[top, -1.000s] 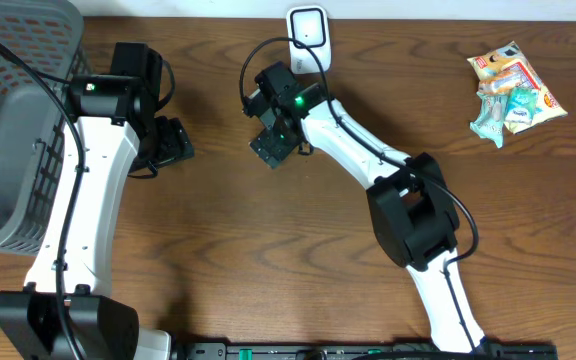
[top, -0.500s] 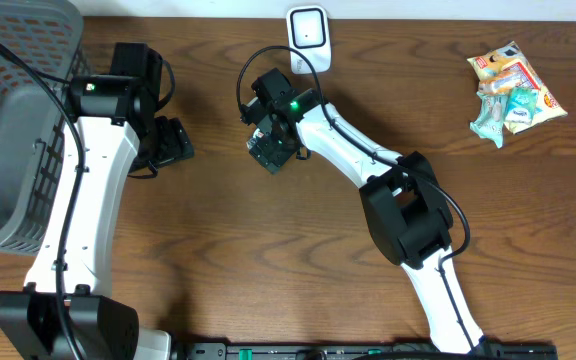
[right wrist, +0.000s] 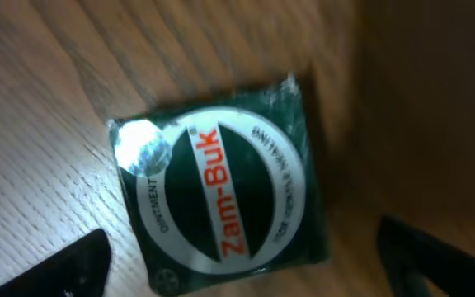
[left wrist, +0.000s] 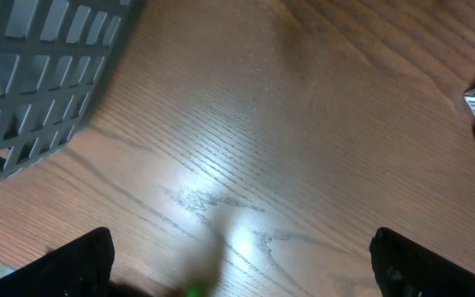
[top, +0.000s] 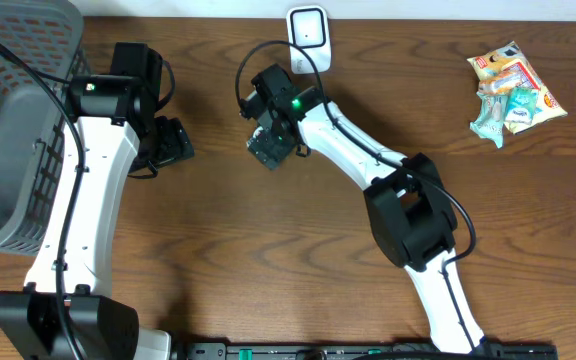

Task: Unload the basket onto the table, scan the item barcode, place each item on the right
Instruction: 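Lift the Zam-Buk tin and rotate it in the right gripper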

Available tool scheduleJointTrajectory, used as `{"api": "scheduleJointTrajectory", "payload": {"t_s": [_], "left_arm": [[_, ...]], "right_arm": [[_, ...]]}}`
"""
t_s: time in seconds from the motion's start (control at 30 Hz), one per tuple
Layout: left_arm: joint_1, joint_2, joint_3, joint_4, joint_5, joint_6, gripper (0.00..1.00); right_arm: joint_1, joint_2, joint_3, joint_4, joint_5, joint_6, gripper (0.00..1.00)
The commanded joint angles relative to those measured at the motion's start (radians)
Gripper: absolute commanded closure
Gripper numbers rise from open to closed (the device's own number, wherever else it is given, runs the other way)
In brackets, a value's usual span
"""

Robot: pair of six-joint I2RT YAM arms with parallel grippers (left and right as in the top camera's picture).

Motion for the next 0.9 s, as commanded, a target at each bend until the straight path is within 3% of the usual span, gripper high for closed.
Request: {"api": "scheduleJointTrajectory", "payload": {"t_s": [0.0, 0.17, 0.27, 0.37, 0.87], "left_arm": [[0.003, 0.006, -0.002, -0.004, -0.009, -0.006, 0.03], [0.003, 0.006, -0.002, -0.004, -0.009, -0.006, 0.02], [0.003, 0.006, -0.002, -0.004, -0.009, -0.006, 0.02], [0.003, 0.006, -0.002, -0.004, -0.009, -0.006, 0.02], [0.003, 0.006, -0.002, -0.004, -0.009, -0.006, 0.02]], "right_arm": [[0.003, -0.033, -0.005, 0.021, 0.019, -0.135, 0.01], [0.003, -0.005, -0.006, 0.024, 0.019, -0.247, 0.01], [0.0, 0.003, -0.01, 0.024, 0.019, -0.249, 0.02], [0.0, 0.005, -0.012, 0.024, 0.014, -0.249, 0.11], [0.013, 0.032, -0.018, 0.028, -0.093, -0.249, 0.13]]}}
